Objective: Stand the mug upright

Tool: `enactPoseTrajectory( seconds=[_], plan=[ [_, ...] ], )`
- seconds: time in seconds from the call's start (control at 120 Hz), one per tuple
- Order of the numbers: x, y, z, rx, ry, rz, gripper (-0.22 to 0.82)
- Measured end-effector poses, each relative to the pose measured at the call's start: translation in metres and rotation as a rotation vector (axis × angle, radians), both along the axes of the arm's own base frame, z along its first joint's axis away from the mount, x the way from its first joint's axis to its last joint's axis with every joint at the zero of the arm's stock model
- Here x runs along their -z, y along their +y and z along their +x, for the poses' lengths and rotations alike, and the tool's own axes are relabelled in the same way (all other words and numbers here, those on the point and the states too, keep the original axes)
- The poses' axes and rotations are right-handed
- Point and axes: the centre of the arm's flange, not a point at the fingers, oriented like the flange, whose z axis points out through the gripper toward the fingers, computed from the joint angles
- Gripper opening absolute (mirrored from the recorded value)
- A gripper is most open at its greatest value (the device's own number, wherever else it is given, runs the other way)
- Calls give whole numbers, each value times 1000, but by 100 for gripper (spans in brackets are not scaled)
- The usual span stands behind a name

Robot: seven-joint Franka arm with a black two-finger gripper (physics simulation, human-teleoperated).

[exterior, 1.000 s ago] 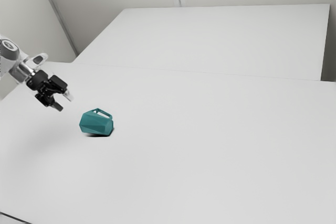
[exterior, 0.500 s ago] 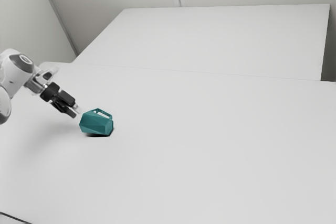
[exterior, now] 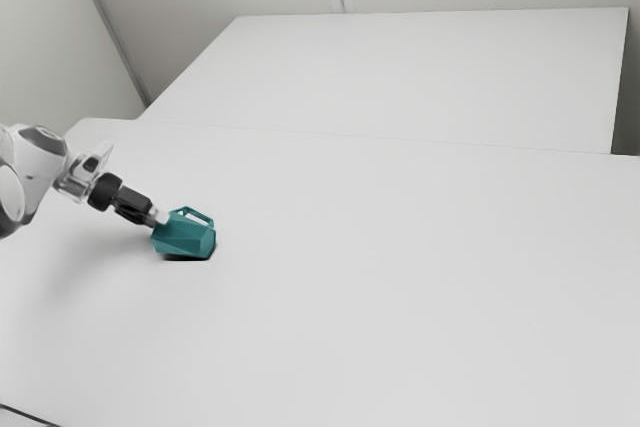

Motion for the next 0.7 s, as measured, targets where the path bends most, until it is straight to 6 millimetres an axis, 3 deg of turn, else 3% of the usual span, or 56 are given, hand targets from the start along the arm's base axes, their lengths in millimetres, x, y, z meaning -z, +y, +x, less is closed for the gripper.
enactPoseTrajectory(
  seconds=[0.267,0.467,0.592,0.7],
  plan=[
    [5,-15,-1,19,-36,-47,58],
    [6,-21,1,44,-42,-37,11],
    [5,-23,3,54,-49,-29,-1],
    [-9,-27,7,63,-69,-17,-7]
  ],
)
